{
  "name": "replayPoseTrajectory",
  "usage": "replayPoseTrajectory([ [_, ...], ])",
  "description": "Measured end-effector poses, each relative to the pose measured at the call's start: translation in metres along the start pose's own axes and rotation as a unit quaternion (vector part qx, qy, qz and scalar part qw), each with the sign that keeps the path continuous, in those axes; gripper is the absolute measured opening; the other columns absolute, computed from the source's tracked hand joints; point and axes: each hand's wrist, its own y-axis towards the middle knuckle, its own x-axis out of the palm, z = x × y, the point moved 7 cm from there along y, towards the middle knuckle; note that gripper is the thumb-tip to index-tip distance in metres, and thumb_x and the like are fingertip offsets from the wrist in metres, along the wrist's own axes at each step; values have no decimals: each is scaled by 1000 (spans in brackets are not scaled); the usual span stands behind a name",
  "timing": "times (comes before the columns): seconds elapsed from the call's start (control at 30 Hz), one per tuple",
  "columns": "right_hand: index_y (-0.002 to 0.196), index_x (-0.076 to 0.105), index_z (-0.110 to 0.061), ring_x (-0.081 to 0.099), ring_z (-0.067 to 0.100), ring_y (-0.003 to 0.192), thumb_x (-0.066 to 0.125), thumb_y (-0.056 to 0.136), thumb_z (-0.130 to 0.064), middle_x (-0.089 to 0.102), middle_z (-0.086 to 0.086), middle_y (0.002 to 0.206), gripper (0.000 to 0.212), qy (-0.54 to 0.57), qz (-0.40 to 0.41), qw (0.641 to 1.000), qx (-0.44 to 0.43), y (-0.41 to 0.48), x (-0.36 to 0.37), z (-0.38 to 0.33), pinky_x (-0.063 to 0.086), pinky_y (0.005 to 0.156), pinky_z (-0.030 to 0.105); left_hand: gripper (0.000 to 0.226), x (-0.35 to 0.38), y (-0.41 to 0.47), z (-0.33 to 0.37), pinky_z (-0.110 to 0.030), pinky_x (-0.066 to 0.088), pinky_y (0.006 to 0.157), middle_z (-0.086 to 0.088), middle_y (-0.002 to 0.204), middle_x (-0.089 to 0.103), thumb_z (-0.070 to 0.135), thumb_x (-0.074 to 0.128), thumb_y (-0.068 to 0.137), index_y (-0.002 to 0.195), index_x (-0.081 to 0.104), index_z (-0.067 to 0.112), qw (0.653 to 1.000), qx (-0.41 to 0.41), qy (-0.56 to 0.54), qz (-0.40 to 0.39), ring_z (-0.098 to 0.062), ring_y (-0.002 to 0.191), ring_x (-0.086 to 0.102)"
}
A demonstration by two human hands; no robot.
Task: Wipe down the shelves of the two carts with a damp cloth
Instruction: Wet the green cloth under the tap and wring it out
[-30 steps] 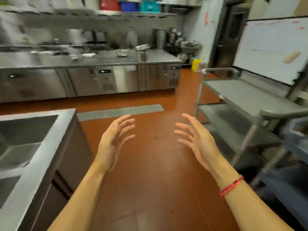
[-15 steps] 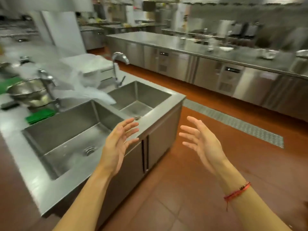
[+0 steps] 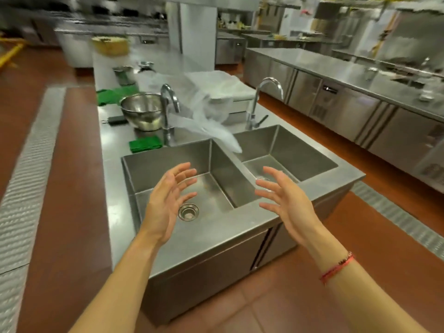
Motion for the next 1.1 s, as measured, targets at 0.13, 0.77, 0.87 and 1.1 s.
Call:
replayPoseTrajectory([
  [0.13,130,60,-30,68,22,110,52,83,-58,68,6,124,56,-7,-43,999,16,50,30,13,53,96,44,88,-26,23,-12,-51,44,105,-12,134,61,76,69,66,131,58,18,999,-10,23,36,-30,126,56],
  [0.77,120,63,-39,69,19,107,56,90,-57,70,2,121,36,-33,-235,968,82,311,84,56,53,95,42,62,-74,178,-74,-53,44,105,-5,128,65,65,62,79,126,63,24,966,-40,103,234,-24,121,60],
  [0.87,121,62,-37,68,20,107,48,99,-46,69,3,121,27,-35,-248,963,100,329,108,70,53,93,42,62,-97,183,-75,-51,45,105,-3,129,64,62,56,81,128,62,23,959,-43,120,254,-21,122,59],
  [1.1,118,64,-39,70,20,105,48,101,-44,70,3,118,24,-57,-247,962,103,351,158,84,54,89,40,61,-150,203,-76,-42,48,101,2,125,67,70,63,75,123,65,31,958,-47,132,251,-15,120,61],
])
